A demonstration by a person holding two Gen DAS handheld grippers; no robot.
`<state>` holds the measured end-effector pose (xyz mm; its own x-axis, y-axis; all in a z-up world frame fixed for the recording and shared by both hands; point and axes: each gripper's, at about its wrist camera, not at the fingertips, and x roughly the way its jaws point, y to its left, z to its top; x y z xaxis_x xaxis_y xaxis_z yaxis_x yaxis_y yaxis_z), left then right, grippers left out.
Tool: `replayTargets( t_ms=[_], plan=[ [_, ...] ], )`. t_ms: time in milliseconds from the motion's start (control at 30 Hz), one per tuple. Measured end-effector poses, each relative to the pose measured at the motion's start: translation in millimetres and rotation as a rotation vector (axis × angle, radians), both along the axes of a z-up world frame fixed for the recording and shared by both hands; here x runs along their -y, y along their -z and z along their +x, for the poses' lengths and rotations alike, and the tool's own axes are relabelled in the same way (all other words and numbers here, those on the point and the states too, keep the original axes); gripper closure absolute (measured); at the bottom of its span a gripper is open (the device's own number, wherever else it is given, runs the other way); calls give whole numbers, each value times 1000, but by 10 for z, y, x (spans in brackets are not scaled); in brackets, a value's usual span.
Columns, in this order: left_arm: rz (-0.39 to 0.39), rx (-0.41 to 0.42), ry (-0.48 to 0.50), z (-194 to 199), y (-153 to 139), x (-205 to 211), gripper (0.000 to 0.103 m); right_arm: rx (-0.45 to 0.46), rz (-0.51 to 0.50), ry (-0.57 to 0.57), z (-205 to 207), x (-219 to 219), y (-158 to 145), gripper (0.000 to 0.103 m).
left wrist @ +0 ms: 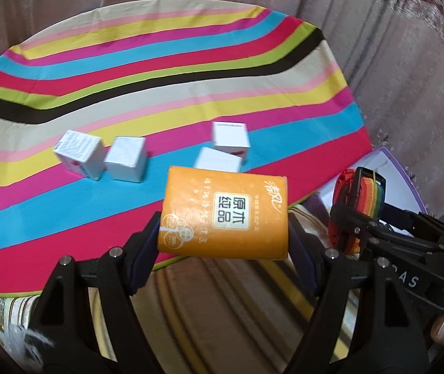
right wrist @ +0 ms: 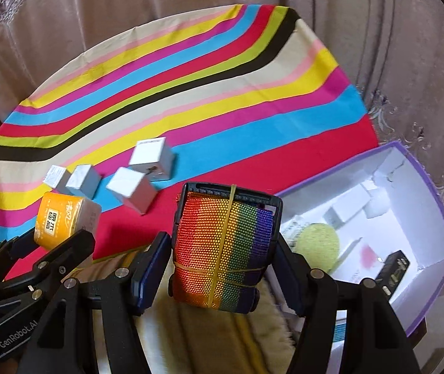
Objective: Organize objects
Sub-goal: 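Carry the orange packet and rainbow strap into the purple-rimmed box and release both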
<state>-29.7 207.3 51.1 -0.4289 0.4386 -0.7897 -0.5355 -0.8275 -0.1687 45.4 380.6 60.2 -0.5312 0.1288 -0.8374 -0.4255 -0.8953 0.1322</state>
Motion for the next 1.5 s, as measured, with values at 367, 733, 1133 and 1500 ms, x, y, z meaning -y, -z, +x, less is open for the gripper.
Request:
replayTargets(
  t_ms=[367,733,1133,1500],
  plan=[
    [-15,3,118,179,12,-514,26,7,9,75,265,-391,5,38],
    [-42,9,220,358,34,-983,25,25,12,201,590,-950,121,38],
    [-61,8,315,545,48,-1365,25,69,0,347,916,-1435,304,38],
    [-55,29,348,579,84,-1459,17,57,-4,353,914,-1466,308,36]
  ],
)
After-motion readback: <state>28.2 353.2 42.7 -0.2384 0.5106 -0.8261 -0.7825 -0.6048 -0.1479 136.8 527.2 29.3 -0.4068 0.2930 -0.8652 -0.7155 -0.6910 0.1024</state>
